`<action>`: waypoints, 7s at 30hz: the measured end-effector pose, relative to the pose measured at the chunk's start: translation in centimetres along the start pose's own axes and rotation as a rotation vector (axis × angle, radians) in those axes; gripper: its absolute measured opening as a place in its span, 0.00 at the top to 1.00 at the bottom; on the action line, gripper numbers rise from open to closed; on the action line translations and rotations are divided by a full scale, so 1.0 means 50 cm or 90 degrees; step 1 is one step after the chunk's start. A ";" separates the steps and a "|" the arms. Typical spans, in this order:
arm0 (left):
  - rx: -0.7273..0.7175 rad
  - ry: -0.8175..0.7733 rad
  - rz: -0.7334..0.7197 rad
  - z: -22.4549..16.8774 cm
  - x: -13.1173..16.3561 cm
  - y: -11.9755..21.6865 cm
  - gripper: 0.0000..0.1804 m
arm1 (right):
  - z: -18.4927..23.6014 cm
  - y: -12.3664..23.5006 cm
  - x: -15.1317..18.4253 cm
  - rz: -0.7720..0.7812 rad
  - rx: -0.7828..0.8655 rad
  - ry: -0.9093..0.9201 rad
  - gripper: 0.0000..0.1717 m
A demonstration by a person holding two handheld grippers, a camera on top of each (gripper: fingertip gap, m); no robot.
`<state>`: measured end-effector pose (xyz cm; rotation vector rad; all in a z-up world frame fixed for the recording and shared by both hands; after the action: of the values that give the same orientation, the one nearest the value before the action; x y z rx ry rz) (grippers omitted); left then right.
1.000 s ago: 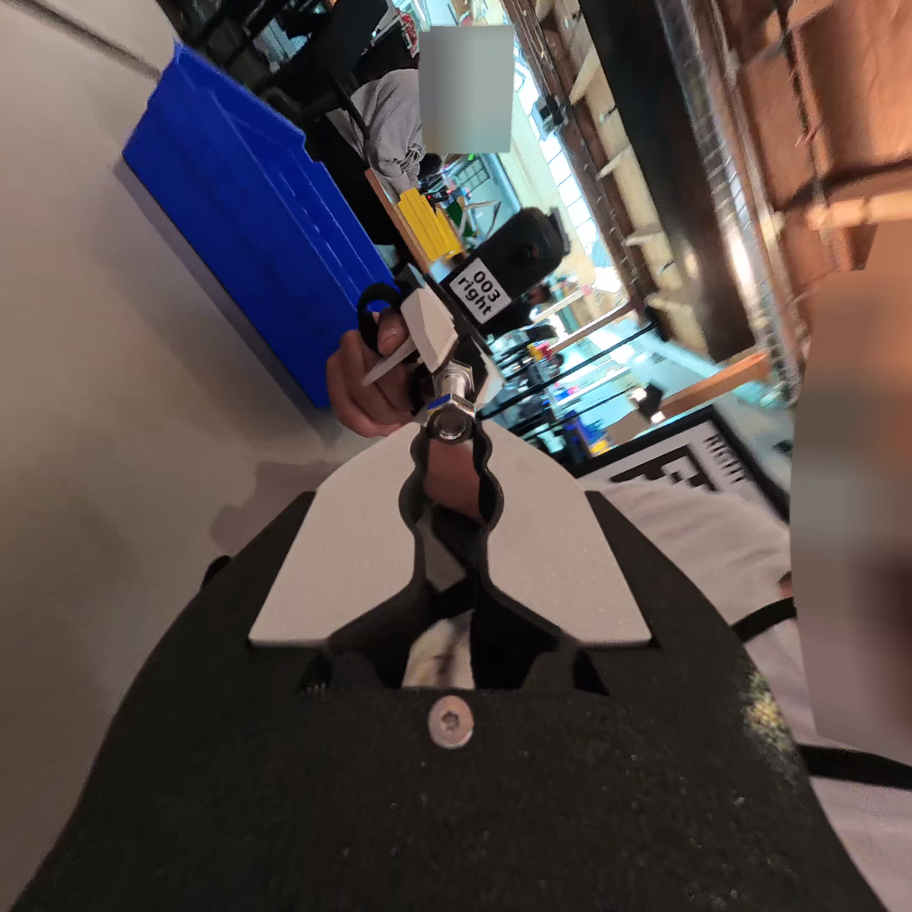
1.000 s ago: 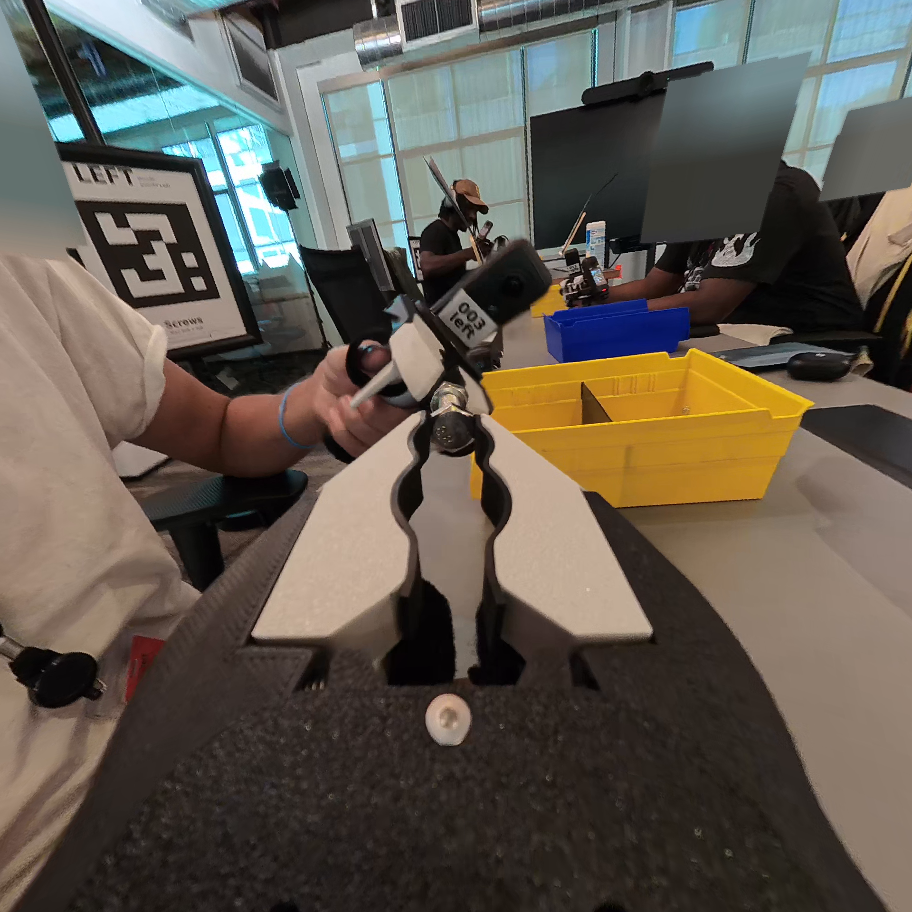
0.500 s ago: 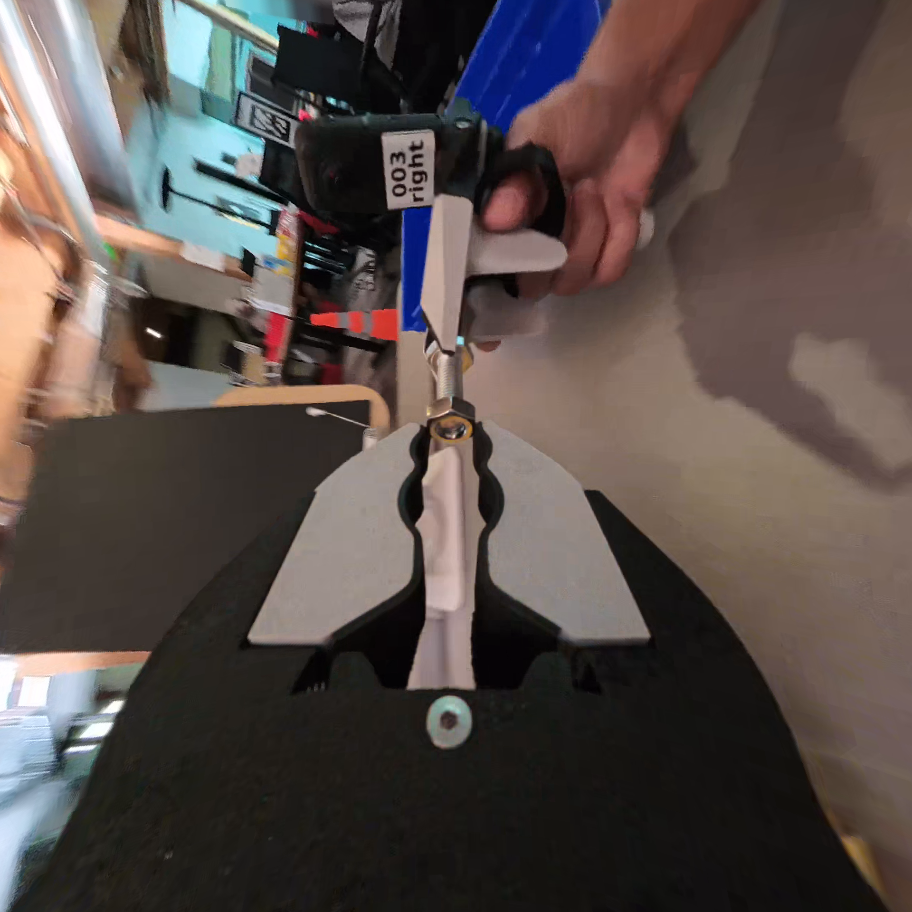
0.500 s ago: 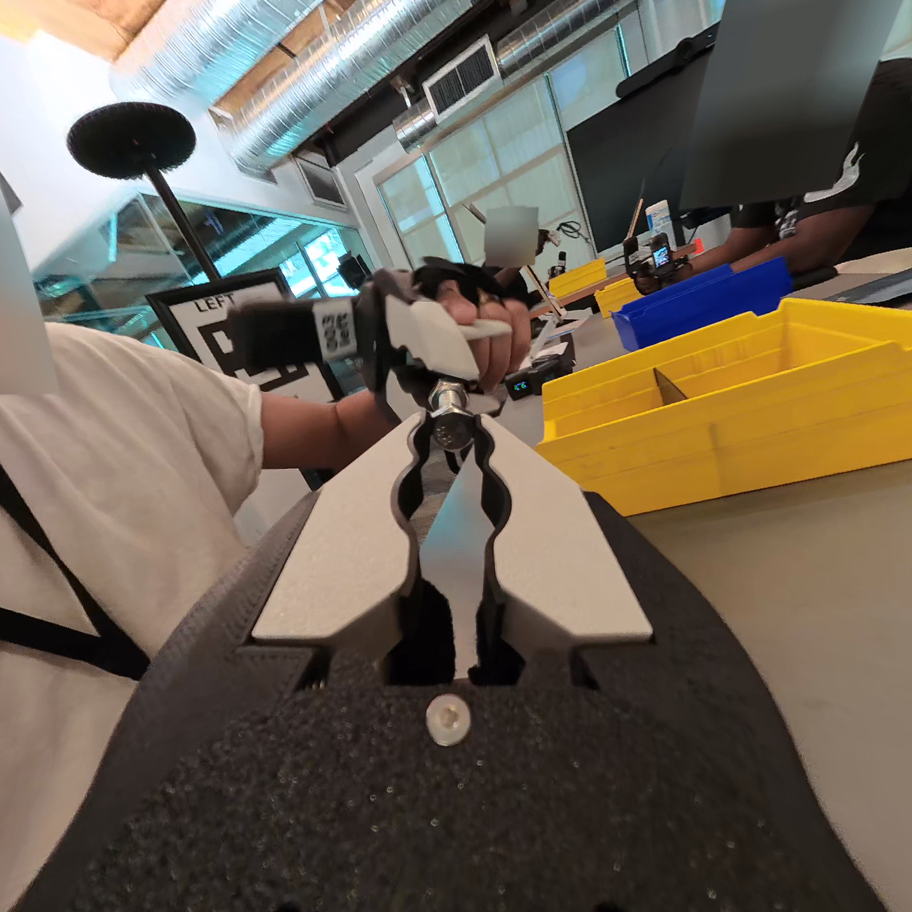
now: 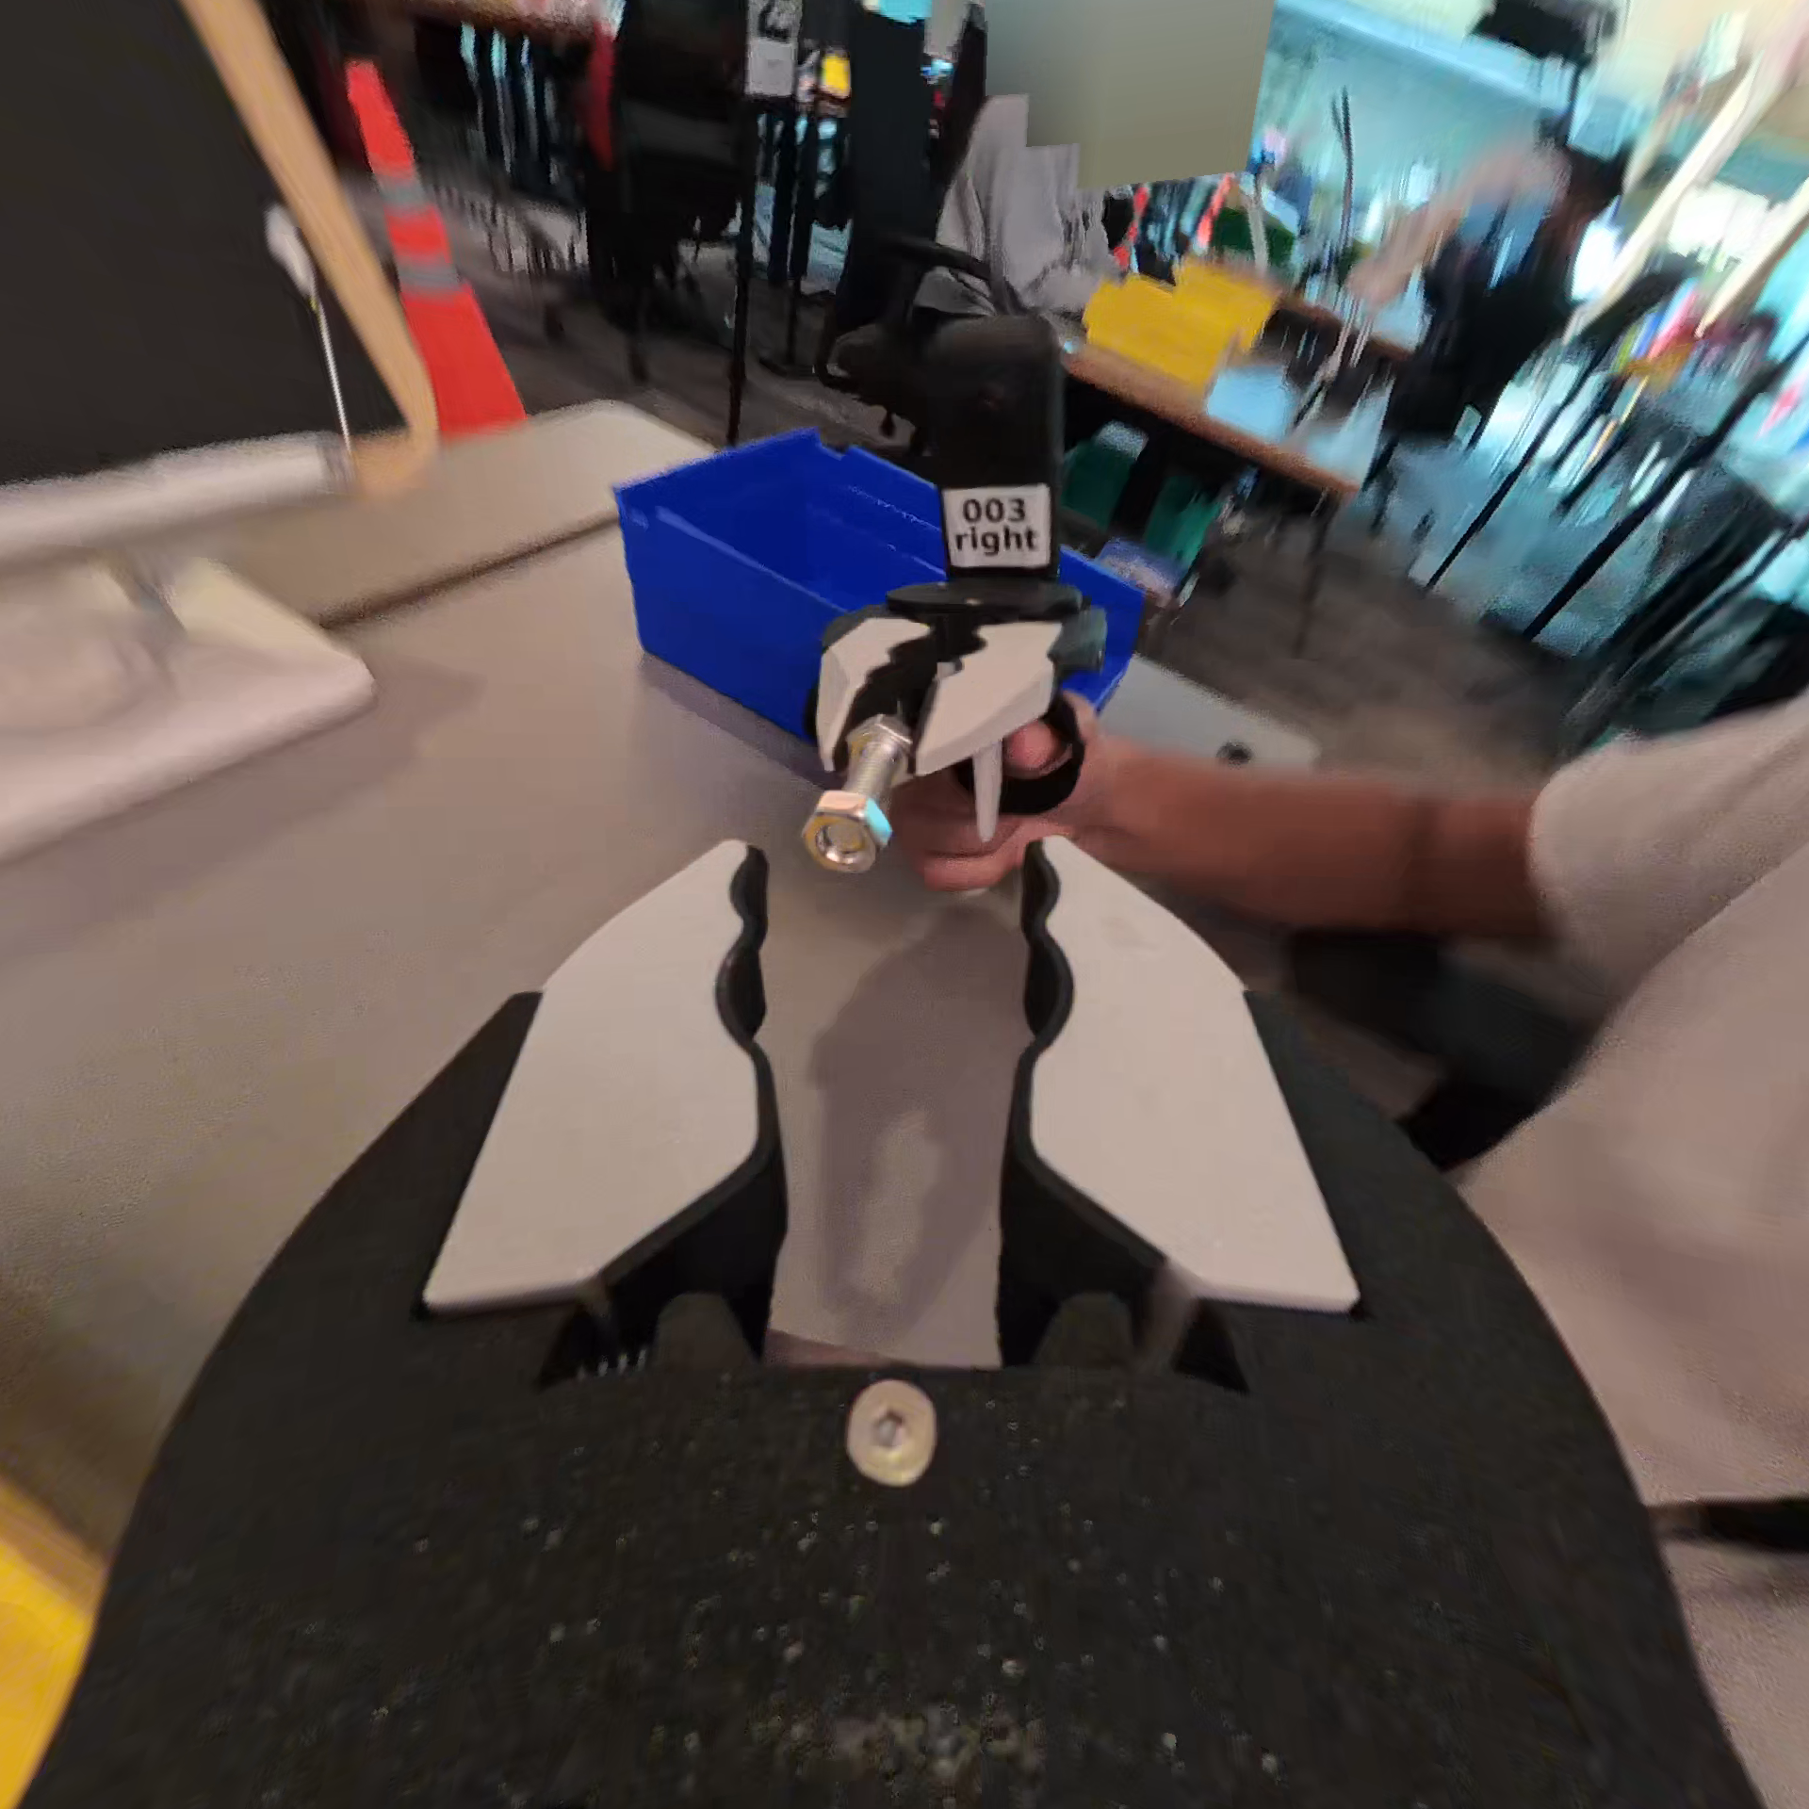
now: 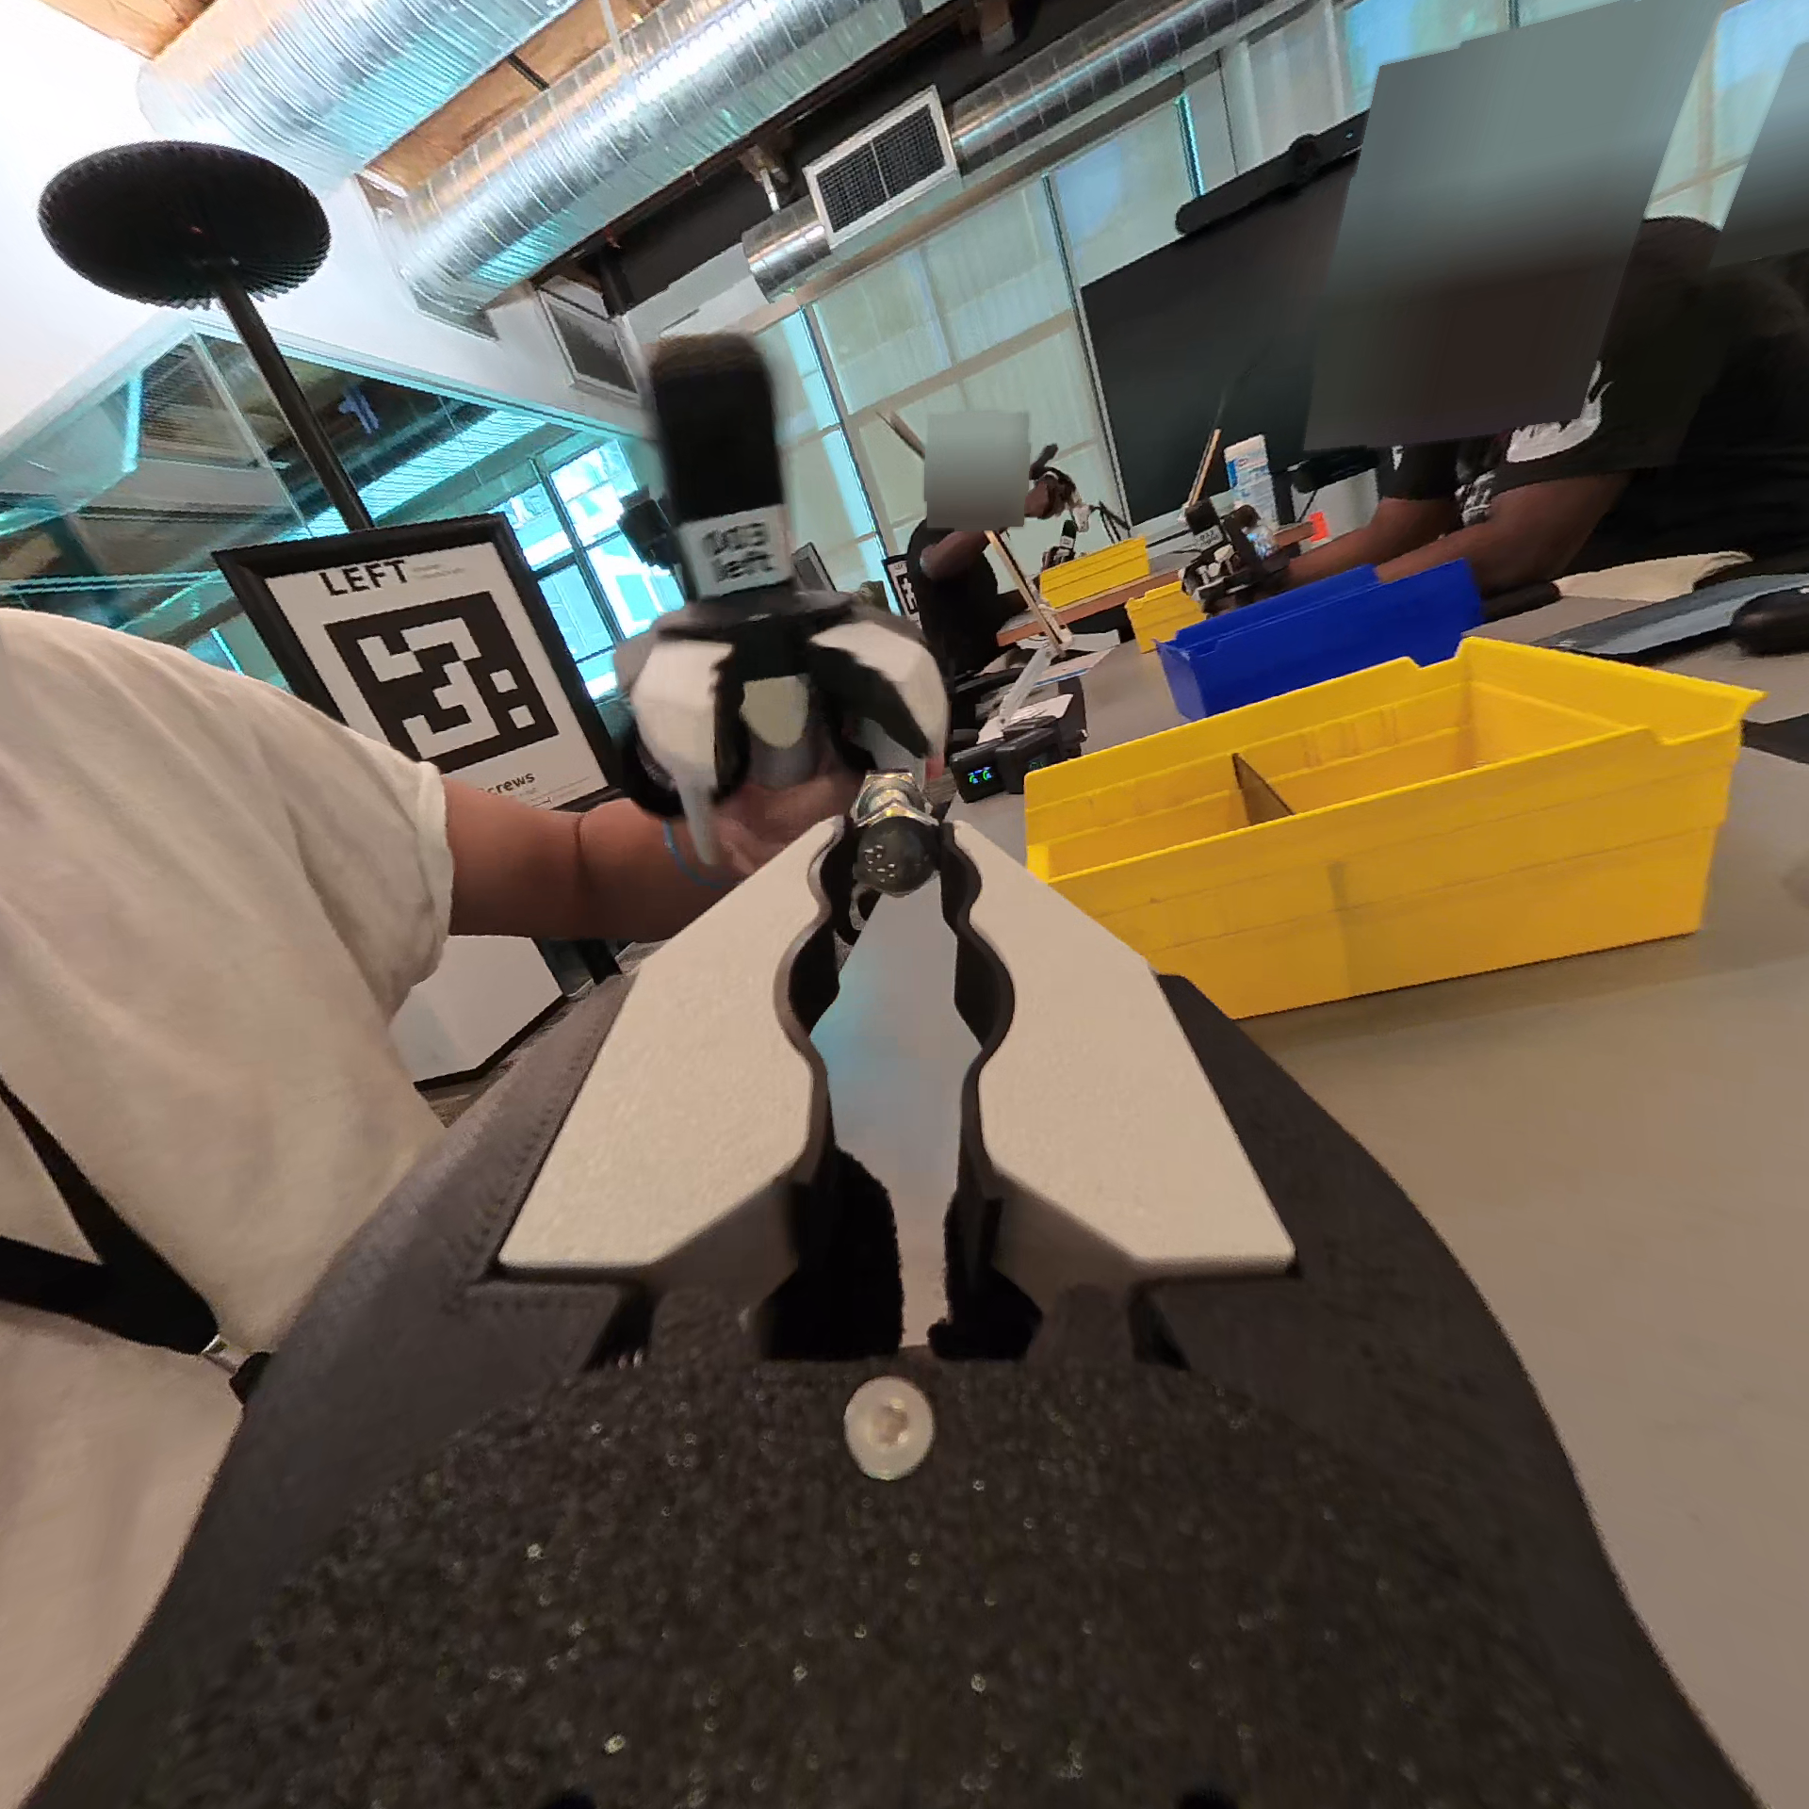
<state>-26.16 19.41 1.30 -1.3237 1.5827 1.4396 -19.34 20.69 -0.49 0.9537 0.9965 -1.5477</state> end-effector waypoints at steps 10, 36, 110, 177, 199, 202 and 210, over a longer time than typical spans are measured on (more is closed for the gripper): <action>0.194 0.557 0.057 0.016 -0.001 -0.025 0.72 | 0.000 -0.006 0.010 0.016 -0.002 0.001 0.90; -0.358 -0.925 0.172 0.017 -0.002 -0.049 0.90 | -0.007 0.001 0.001 -0.027 -0.039 -0.075 0.90; 0.182 0.620 0.049 0.080 0.021 -0.029 0.75 | -0.034 0.002 0.020 -0.018 -0.009 -0.063 0.90; 0.254 0.834 0.020 0.074 0.046 -0.055 0.90 | -0.048 -0.010 0.037 0.039 0.091 0.033 0.90; -0.223 -0.823 0.216 0.058 0.009 -0.059 0.90 | -0.037 -0.001 0.015 -0.037 -0.020 -0.124 0.90; -0.336 -1.061 0.251 0.057 0.002 -0.060 0.90 | -0.037 0.000 0.014 -0.043 -0.033 -0.143 0.90; -0.436 -1.096 0.226 0.050 -0.003 -0.035 0.82 | -0.038 0.004 0.010 -0.047 -0.032 -0.146 0.90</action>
<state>-24.94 22.00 0.29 0.2759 0.1029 2.3159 -19.06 22.26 -1.63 0.6925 0.9104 -1.6443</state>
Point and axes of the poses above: each gripper's, where its closed fingertips meet, y back along the fingers, x out of its underside, z = x × y across the jaws, the point moved 2 cm from there along y, back along the fingers, and after that the axes turned 5 degrees about z, right-handed, at the moved point
